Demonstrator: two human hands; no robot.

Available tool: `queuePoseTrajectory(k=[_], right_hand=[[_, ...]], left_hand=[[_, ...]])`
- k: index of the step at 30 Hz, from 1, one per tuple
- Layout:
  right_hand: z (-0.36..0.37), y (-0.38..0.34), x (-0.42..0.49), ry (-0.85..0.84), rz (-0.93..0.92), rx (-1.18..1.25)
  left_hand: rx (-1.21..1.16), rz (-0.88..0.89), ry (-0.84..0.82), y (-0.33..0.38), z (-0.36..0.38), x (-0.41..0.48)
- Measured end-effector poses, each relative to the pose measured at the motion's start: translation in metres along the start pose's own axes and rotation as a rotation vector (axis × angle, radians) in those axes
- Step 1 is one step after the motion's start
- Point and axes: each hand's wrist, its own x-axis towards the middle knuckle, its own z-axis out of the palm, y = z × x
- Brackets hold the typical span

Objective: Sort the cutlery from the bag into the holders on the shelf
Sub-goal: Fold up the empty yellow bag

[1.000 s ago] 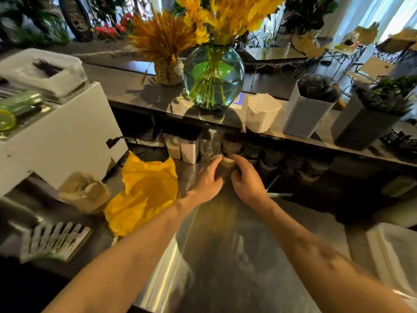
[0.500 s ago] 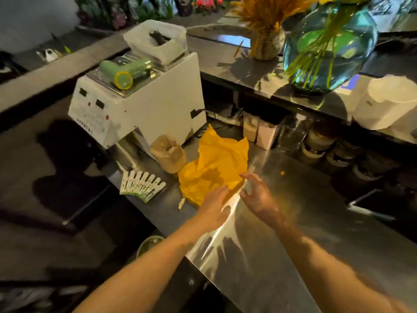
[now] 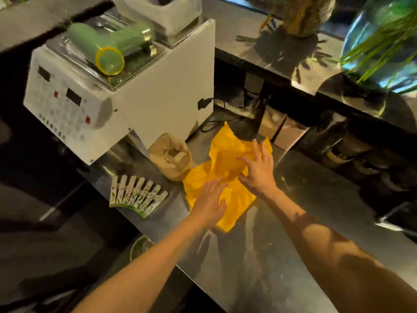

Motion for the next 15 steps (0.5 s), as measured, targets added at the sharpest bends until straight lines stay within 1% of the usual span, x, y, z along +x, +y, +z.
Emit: queuePoseTrajectory(k=[1,3,5,7,9,10,12,15], right_hand=[[0.005,0.003,0.006,-0.029,0.031,-0.017],[0.014,0.008,0.01,-0.081,0.082,-0.068],[0.02,0.009,0.007,-0.093,0.102,-0.009],[0.018,0.003,-0.002,-0.106,0.138,0.181],[0.012,-0.003,-0.014,-0.102,0.179,0.365],[0.008,-0.004,-0.022,-0.075,0.195,0.439],[0.0,-0.008,-0.032,-0.007,0.286,0.576],[-0.015,-0.014,-0.046,0.081,0.397,0.81]], left_hand=[[-0.013,0.014,0.026,-0.001,-0.001,0.006],[-0.025,0.013,0.026,-0.005,-0.001,0.013],[-0.048,-0.012,0.02,-0.007,0.001,0.015],[-0.06,-0.072,-0.029,-0.003,0.004,0.013],[-0.022,-0.138,-0.098,0.006,0.007,0.009],[0.003,-0.161,-0.139,0.013,0.008,0.006],[0.018,-0.178,-0.19,0.028,0.01,0.0],[0.021,-0.182,-0.178,0.051,0.012,-0.016]])
